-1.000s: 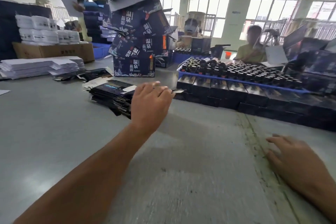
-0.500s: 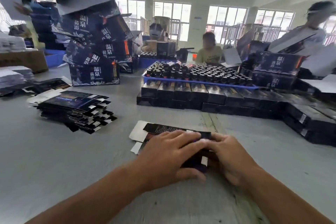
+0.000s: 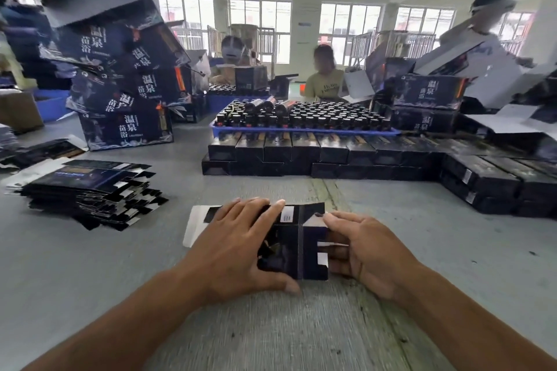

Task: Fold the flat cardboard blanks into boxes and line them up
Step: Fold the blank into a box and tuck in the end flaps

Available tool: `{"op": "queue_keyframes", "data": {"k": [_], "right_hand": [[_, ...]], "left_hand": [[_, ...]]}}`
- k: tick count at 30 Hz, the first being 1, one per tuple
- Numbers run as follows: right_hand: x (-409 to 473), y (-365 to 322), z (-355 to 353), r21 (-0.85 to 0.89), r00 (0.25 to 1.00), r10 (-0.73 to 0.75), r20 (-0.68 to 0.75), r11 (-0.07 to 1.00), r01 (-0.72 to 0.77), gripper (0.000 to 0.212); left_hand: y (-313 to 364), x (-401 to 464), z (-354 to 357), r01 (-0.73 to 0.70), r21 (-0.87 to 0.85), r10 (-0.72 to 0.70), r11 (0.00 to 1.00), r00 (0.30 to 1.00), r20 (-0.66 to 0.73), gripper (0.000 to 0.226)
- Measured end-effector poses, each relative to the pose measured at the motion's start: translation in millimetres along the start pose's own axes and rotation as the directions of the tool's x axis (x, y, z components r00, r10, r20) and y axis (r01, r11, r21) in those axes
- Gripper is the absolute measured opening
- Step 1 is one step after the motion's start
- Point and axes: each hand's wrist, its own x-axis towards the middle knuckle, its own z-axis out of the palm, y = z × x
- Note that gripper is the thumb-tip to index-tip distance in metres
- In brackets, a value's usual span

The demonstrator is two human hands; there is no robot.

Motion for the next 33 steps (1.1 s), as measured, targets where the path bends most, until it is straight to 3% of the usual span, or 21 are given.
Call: {"op": "queue_keyframes", "data": {"k": [4,9,13,17,23,28,33], "right_hand": [[-2,-1,0,-0.009,1.000,0.006,-0.025,1.000,-0.007,0.028],[-2,1,0,-0.023,1.000,-0.018,-0.008,1.000,0.018,0.020],[-3,2,1,-0.074,0.995,-0.102,0.003,0.992,0.102,0.015],[-5,2,2,-0.146,0.984,-0.176,0.001,0.974,0.174,0.028],[-9,3,4,-0.287,0.965,-0.259,0.047,0.921,0.261,0.007],[-13,1,7,-0.293,0.963,-0.244,0.113,0.918,0.267,0.023],[-12,1,6,-0.303,0.964,-0.239,0.117,0.916,0.264,0.028]], "left_hand": [[1,-1,-6,0.017,0.017,-0.015,1.000,0.997,-0.071,0.116],[0,-2,-13,-0.002,0.094,0.026,0.996,0.967,-0.253,0.105],[1,-4,-17,-0.017,0.113,0.044,0.994,0.968,-0.246,0.104],[3,-4,-20,-0.028,0.102,0.055,0.994,0.961,-0.273,0.099],[7,-7,-20,-0.065,0.055,0.077,0.996,0.961,-0.265,0.090],[9,-6,-23,-0.124,0.091,0.146,0.988,0.942,-0.301,0.083],[6,-4,-24,-0.169,0.158,0.210,0.973,0.931,-0.298,0.098]]}}
